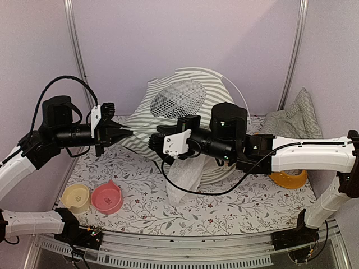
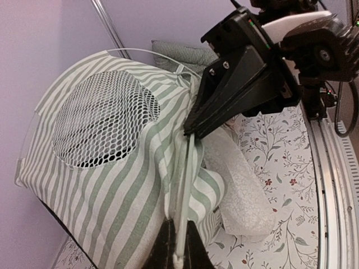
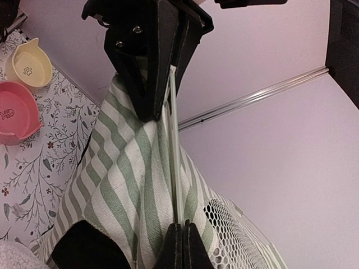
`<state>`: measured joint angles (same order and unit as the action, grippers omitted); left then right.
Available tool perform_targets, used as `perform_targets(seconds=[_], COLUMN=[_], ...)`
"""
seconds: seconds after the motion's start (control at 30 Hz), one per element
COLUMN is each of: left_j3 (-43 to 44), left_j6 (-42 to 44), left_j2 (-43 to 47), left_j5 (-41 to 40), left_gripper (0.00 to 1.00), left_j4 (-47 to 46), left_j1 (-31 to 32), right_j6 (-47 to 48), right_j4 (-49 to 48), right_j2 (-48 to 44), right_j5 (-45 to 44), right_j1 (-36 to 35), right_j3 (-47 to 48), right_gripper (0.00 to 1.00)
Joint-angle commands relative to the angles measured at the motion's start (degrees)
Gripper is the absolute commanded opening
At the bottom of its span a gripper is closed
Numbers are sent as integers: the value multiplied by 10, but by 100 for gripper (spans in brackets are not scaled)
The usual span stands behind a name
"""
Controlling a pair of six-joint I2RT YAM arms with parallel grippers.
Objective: Set up the pet tent
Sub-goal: Insert the tent pole into the pole socket of the pet tent.
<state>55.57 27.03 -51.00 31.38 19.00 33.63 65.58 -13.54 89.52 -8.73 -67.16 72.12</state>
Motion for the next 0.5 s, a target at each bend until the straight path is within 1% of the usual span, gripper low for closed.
perform_targets(seconds=[0.0, 0.23, 0.47], left_j3=[33, 50, 60], left_j6=[8, 22, 38], left_j2=[29, 18, -2], left_j5=[-5, -31, -103], left_gripper=[0, 0, 0], left_j4=[3, 30, 64], left_j1=[-1, 18, 61], right_j6=[-4, 0, -3], right_j4=[78, 92, 107], right_j2=[7, 21, 38], right_j5=[-129, -130, -136], right_j1=[37, 37, 36], right_j3=[-17, -13, -9], right_gripper=[0, 0, 0])
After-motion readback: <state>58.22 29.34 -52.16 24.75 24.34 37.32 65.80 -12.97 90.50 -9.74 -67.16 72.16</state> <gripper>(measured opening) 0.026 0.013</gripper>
